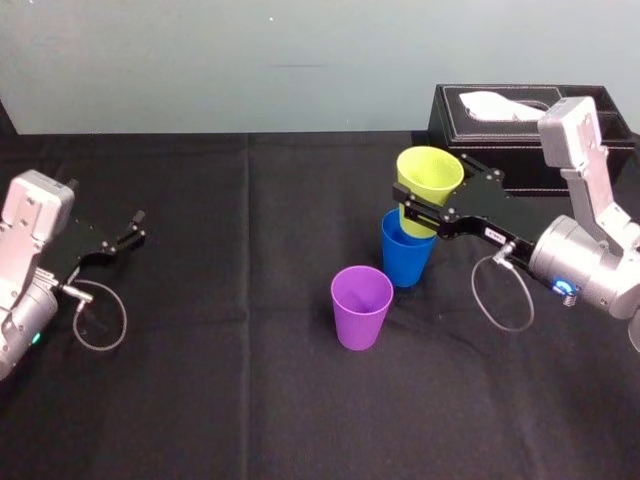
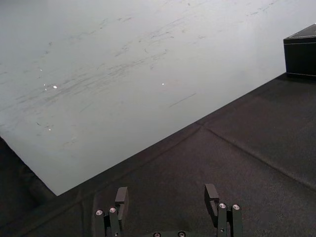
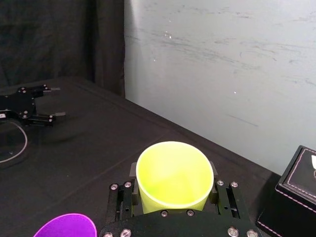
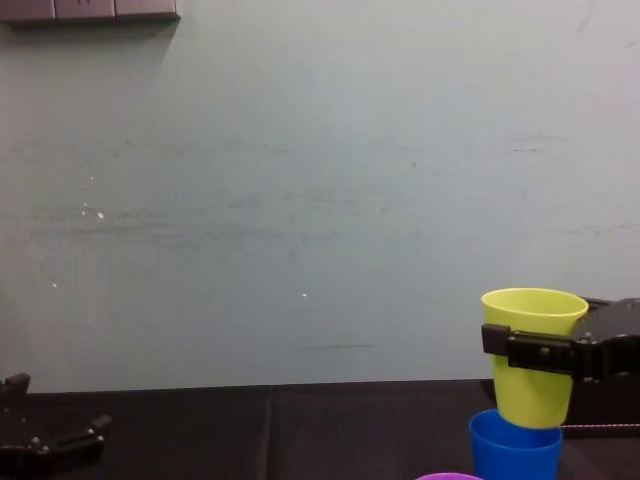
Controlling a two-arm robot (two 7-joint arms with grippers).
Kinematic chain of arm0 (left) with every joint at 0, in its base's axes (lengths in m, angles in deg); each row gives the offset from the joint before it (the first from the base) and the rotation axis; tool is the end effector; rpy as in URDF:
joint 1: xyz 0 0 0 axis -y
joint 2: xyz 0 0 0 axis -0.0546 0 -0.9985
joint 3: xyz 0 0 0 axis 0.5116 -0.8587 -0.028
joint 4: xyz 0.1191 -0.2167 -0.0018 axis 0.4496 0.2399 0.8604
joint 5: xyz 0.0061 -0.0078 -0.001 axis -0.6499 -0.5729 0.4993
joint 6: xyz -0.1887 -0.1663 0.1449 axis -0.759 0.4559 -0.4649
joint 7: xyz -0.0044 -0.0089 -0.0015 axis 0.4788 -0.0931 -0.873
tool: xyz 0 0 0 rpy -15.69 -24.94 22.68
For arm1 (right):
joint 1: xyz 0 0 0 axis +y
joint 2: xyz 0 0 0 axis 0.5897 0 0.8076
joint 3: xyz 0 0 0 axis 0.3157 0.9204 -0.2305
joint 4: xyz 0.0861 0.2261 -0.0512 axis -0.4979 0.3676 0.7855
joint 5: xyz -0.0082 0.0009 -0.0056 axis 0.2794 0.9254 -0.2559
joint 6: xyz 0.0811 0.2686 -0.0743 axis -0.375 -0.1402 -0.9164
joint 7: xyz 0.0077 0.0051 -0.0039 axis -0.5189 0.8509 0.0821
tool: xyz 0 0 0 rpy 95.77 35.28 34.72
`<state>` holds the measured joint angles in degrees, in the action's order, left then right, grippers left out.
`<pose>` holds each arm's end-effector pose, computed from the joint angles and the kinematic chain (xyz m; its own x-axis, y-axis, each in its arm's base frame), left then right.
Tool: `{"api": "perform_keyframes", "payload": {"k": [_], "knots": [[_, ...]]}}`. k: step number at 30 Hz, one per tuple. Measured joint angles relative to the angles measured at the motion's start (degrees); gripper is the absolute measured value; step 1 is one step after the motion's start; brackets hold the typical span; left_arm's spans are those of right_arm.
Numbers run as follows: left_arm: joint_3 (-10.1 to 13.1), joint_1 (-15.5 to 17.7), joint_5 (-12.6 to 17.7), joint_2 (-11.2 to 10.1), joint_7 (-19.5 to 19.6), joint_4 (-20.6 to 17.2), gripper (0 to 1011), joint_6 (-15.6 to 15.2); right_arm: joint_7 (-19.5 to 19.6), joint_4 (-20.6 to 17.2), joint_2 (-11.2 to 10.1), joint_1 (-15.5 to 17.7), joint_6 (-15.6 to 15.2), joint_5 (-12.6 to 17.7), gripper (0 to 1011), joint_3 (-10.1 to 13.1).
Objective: Stack the three plastic cups sequentially using one hand.
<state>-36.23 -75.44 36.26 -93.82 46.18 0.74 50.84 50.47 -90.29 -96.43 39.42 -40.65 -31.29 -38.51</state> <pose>0.3336 0.0632 -0.2642 0.2921 0.8803 0.3738 -0.9553 0.2872 0.0703 0.3547 -0.0463 -0.2010 0.6629 -0.7341 0.1474 0.7469 0.6621 -0.0615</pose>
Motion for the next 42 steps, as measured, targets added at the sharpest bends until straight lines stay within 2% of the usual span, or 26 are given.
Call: {"api": "perform_keyframes", "payload": {"k": [14,42], "knots": [[0.00,0.00,0.00,0.00,0.00,0.00,1011,0.00,-1.22,4.40,1.48,-1.57,2.06,0.19,752,-1.11],[0.00,0.00,0.00,0.00,0.00,0.00,1011,0.00,-1.95,9.30,3.11,-2.74,4.18,-0.07,752,-2.20]]}}
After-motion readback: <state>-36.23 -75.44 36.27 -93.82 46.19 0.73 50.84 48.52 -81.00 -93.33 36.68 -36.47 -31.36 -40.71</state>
